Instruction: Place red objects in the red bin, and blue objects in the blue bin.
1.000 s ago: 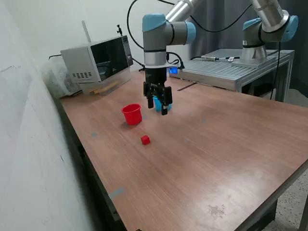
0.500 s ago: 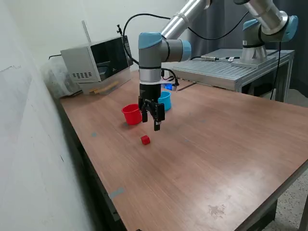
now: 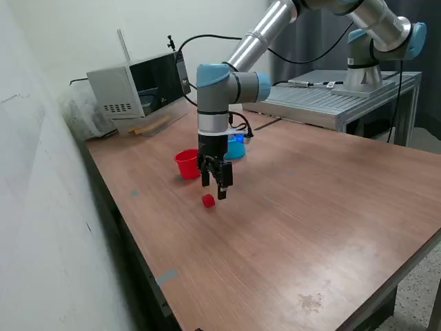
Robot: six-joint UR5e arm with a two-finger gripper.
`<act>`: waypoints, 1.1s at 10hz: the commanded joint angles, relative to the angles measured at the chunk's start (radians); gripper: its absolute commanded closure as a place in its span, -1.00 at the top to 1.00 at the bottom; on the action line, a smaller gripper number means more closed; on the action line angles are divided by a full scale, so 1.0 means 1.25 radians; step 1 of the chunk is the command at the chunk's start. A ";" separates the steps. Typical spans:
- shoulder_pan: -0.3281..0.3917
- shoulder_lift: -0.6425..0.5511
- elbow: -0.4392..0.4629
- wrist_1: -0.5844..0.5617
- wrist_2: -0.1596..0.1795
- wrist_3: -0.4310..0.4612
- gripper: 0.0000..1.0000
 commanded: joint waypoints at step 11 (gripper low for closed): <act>-0.008 0.033 -0.024 -0.014 -0.001 -0.002 -1.00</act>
